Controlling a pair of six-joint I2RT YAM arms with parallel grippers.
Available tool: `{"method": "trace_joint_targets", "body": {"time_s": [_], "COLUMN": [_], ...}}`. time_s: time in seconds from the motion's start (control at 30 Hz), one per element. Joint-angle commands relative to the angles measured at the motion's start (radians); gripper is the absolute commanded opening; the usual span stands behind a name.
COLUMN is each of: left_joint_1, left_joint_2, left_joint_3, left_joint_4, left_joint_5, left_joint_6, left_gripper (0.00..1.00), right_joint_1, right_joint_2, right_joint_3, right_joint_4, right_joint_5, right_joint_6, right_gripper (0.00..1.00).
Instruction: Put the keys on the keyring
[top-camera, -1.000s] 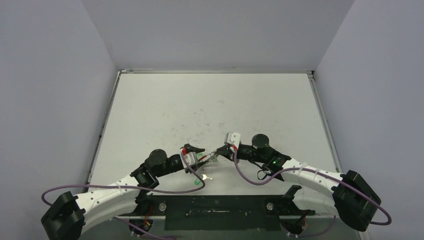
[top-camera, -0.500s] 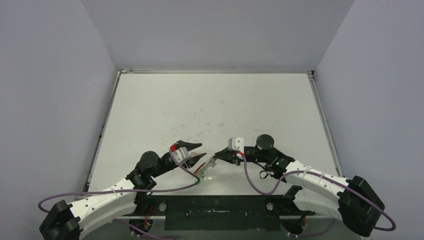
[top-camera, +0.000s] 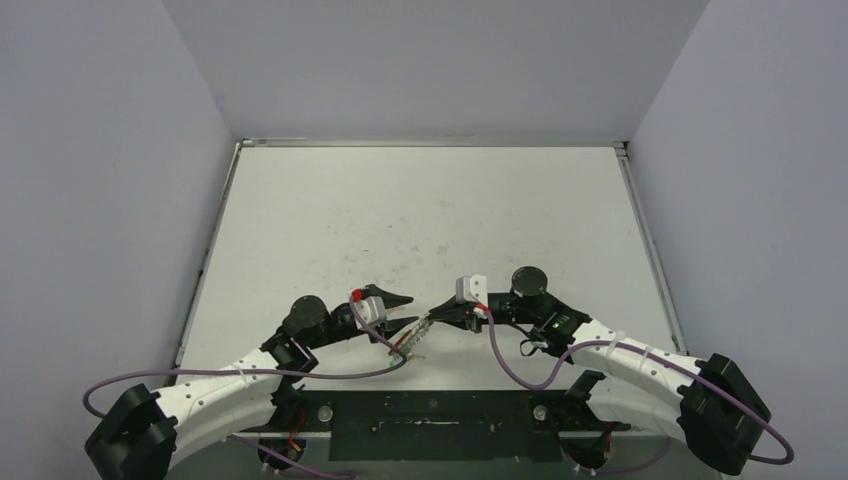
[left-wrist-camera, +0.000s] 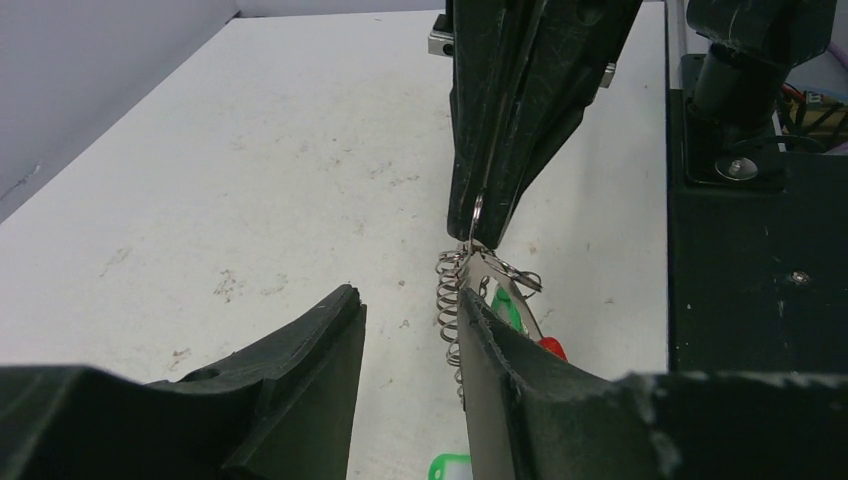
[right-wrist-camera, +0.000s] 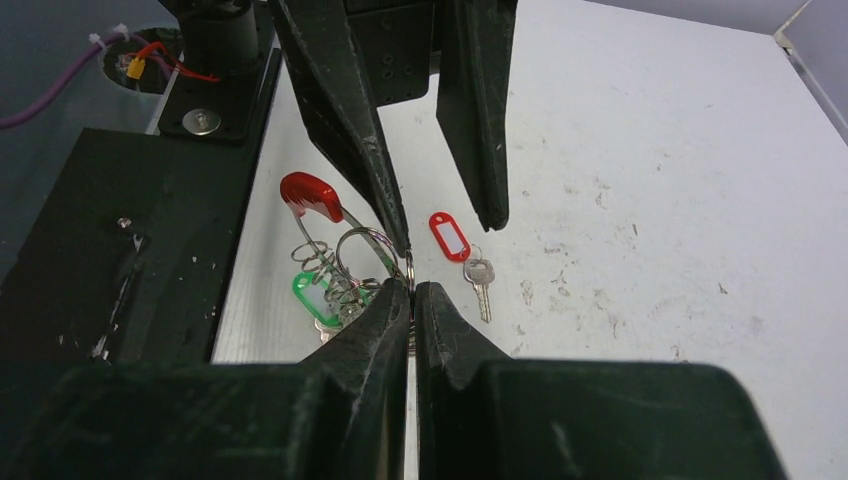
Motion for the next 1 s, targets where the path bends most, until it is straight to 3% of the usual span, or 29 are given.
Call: {"method": "trace_joint_targets", "body": {"time_s": [0.0, 0.47, 0.8, 0.97], "left_joint_1": [-0.009, -0.029, -0.03, -0.03], "left_joint_2": [0.054, 0.134, 0.175, 0.185], "left_joint_3": [0.043, 0.04, 0.034, 0.036], "left_joint_4": [0.15, 0.274, 0.325, 0.342], "left_joint_5": [0.065, 0.05, 0.062, 0.086], "left_joint_6": [-0.009, -0.021, -0.031, -0.027], "left_gripper": [0.37, 0.3, 0.27, 0.2], "right_joint_1": [-0.003, 0.035, 0.044, 0.044], "right_joint_2": [0.019, 0.068, 0.101, 0.091], "right_joint_3": [0.055, 0.073, 0.068, 0.069], "right_joint_4": [0.099, 0.098, 0.163, 0.156], "right_joint_5": [-0.001, 0.189, 0.155, 0.181], "right_joint_6": [0.054, 0.164, 0.199, 0.199], "right_gripper": [0.0, 0.0, 0.0, 0.0]}}
